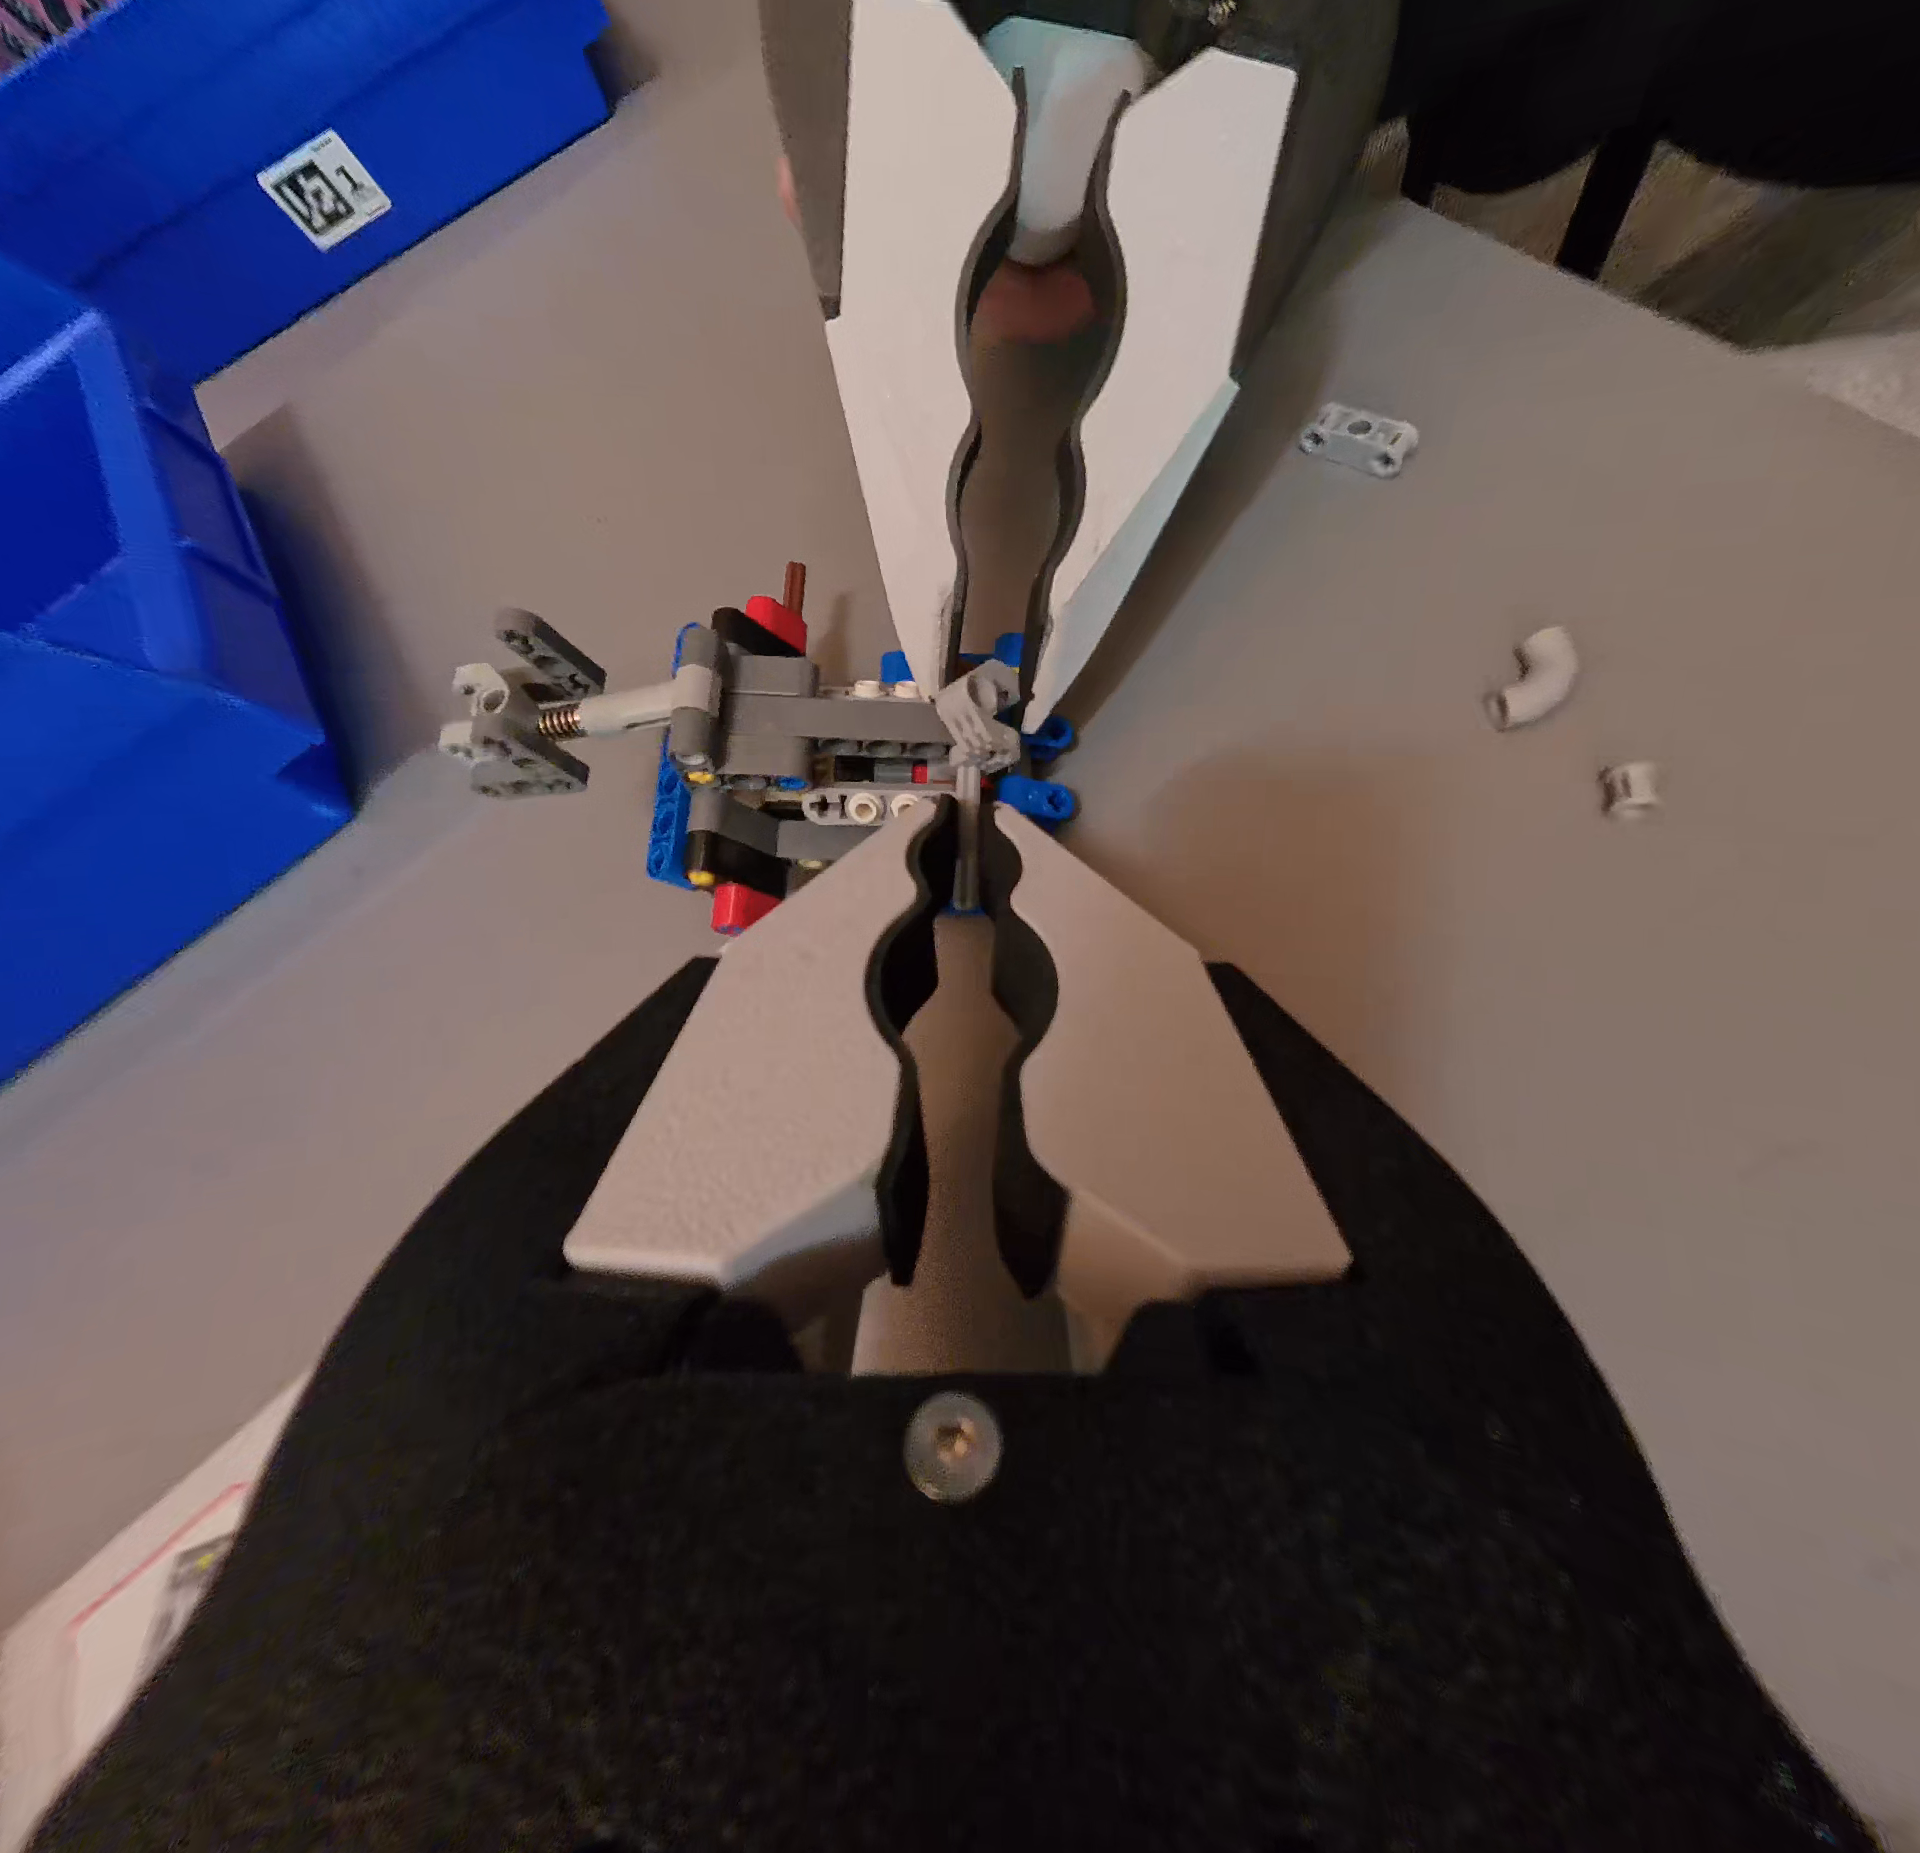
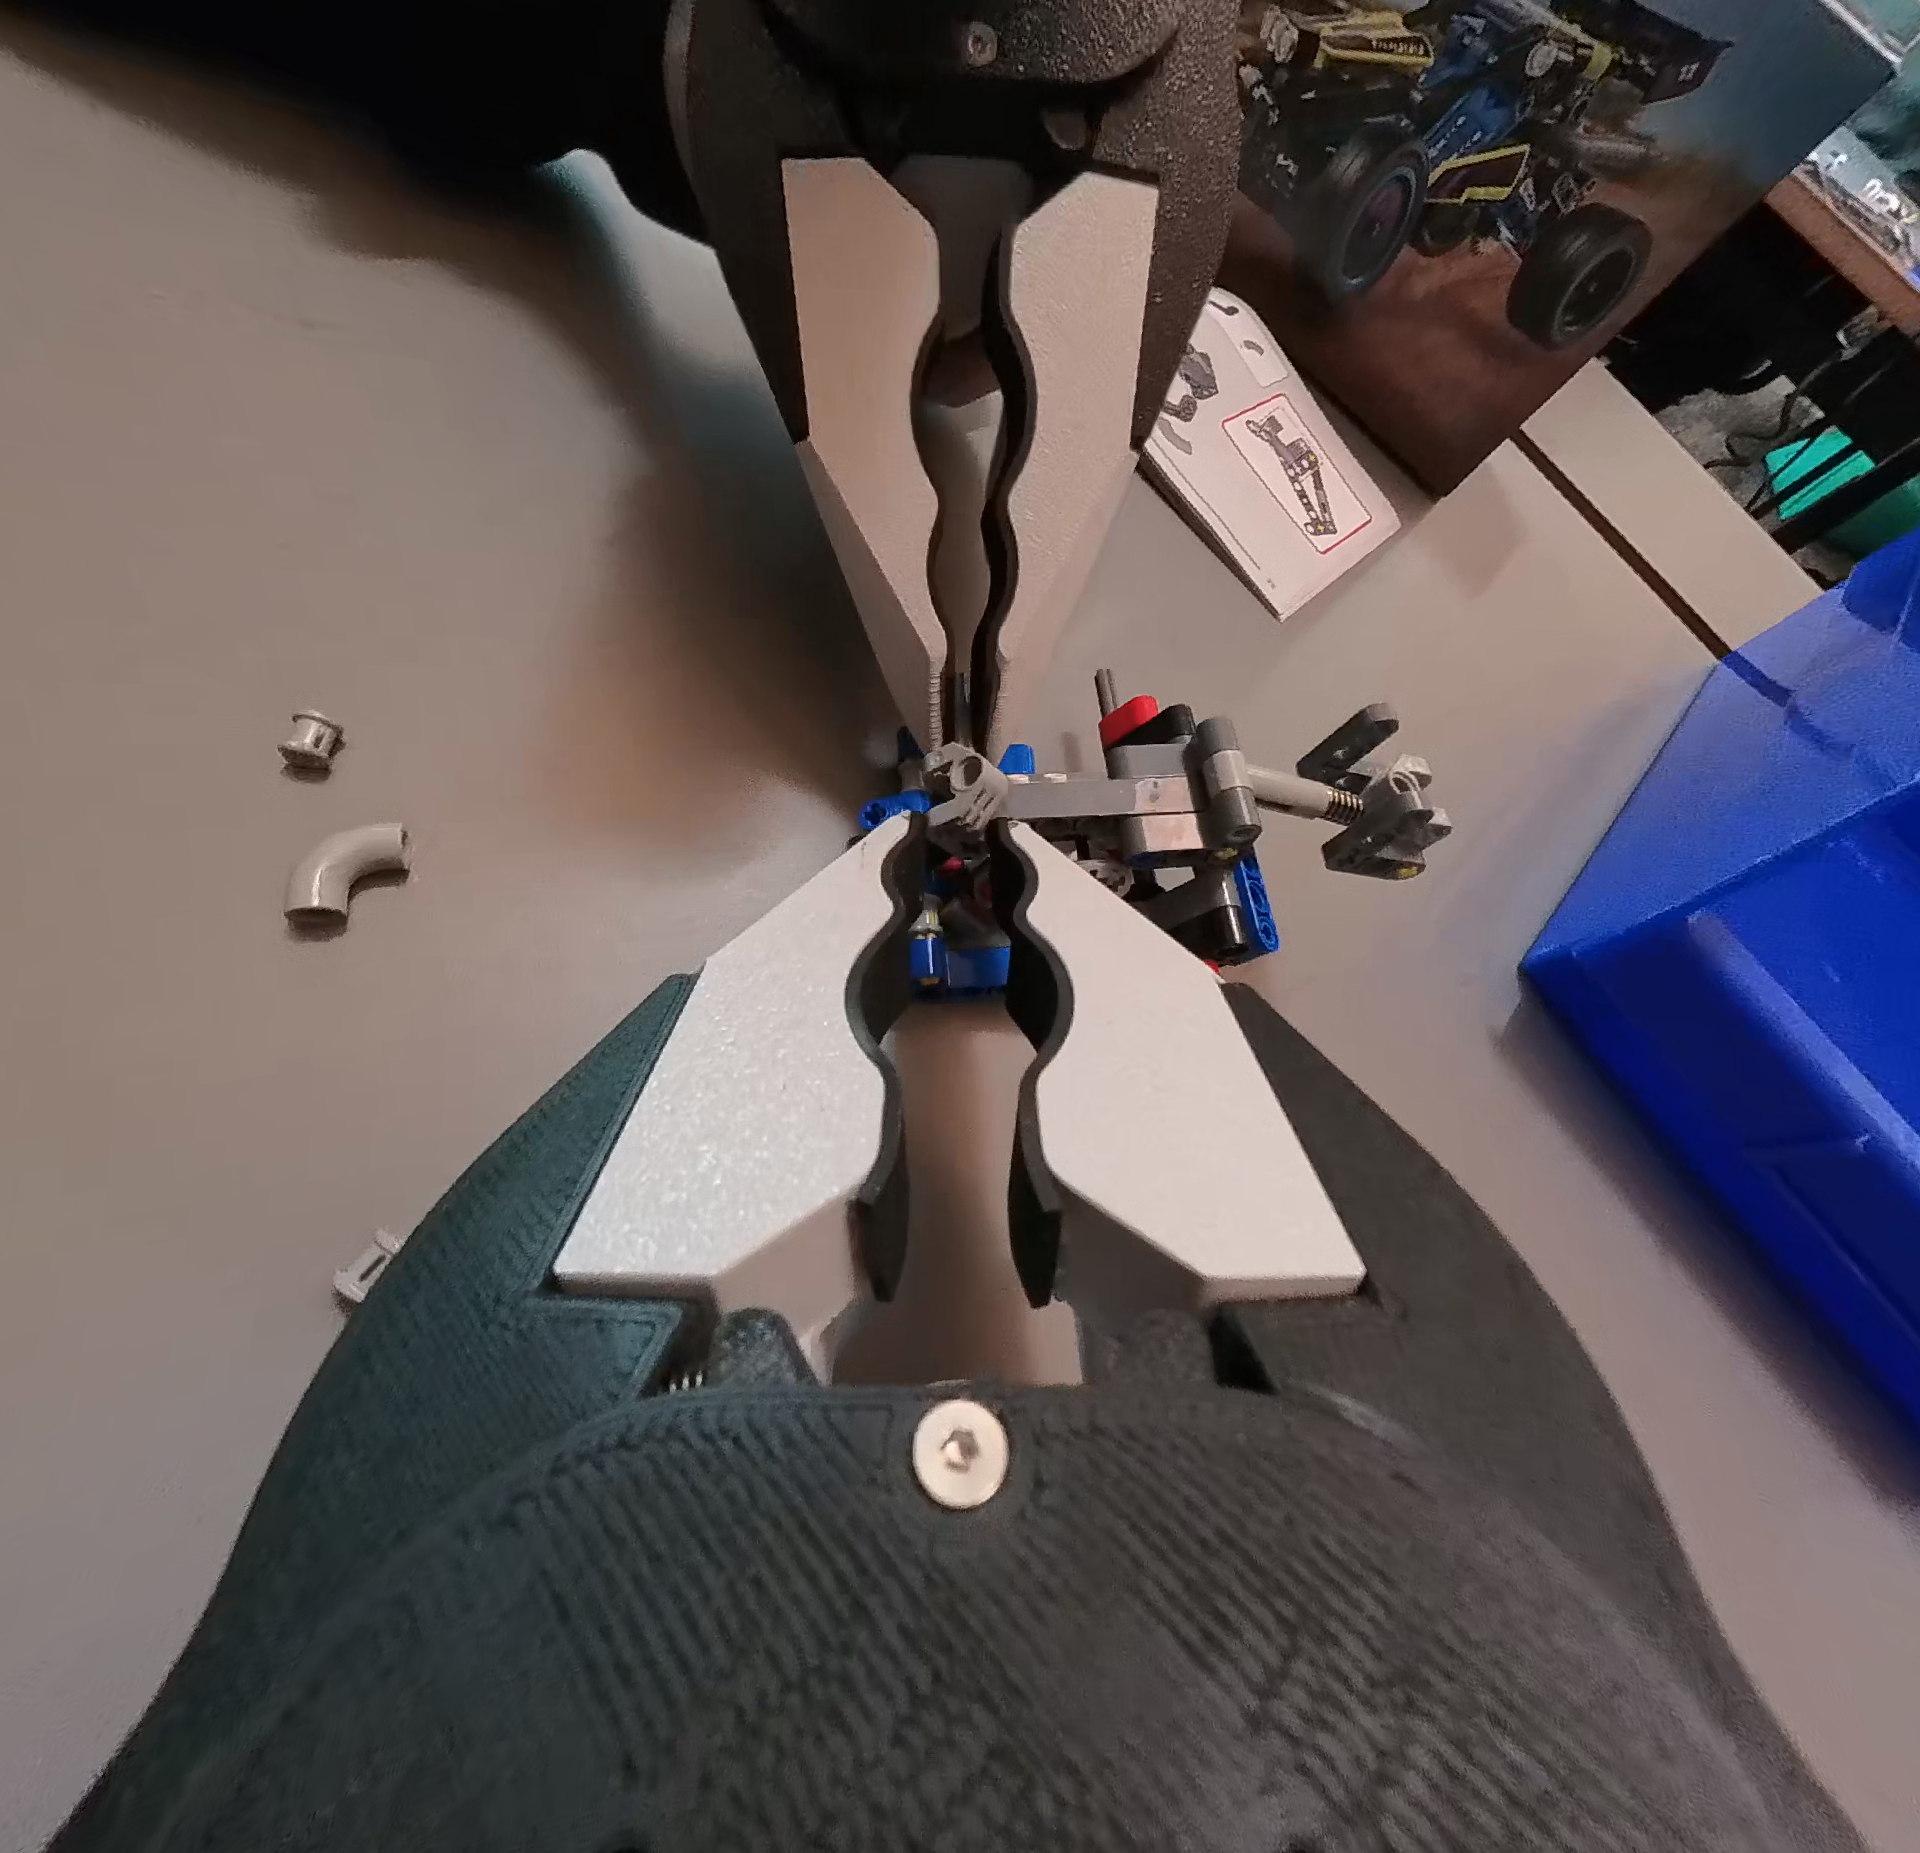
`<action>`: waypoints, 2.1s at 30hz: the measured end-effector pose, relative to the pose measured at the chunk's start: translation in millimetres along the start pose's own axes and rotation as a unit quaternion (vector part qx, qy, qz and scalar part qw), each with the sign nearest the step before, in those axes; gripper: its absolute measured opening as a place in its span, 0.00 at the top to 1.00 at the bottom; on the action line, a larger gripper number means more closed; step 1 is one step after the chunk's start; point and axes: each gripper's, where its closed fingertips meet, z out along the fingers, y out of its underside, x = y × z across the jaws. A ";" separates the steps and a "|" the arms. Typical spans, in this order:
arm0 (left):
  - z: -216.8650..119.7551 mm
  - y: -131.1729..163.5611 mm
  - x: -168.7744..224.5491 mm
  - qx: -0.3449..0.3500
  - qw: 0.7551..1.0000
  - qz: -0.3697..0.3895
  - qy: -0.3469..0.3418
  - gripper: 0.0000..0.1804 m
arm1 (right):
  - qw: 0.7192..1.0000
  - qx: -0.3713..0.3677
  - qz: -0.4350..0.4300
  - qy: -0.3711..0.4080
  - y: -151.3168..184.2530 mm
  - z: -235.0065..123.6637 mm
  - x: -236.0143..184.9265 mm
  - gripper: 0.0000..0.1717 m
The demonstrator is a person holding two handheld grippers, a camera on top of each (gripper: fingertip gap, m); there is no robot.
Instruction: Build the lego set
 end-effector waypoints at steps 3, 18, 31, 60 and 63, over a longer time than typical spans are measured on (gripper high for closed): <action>0.0 0.0 0.0 0.002 1.000 -0.029 0.010 1.00 | 1.000 -0.001 0.004 0.003 -0.3 0.8 0.9 0.95; 2.0 0.0 -0.1 0.001 0.999 -0.033 0.007 1.00 | 0.999 0.032 0.015 -0.002 -5.4 -9.9 2.0 0.94; 1.3 -5.1 -10.0 -0.080 0.952 0.214 -0.201 1.00 | 0.975 -0.049 0.187 0.106 7.0 -13.5 7.9 0.89; -8.3 -12.7 -8.5 -0.018 0.990 -0.002 -0.142 0.92 | 0.923 -0.102 0.186 0.320 7.8 -24.1 15.1 0.88; -8.1 -10.0 -8.8 0.005 0.990 -0.084 -0.110 0.91 | 0.922 -0.081 0.227 0.304 3.3 -21.5 12.6 0.88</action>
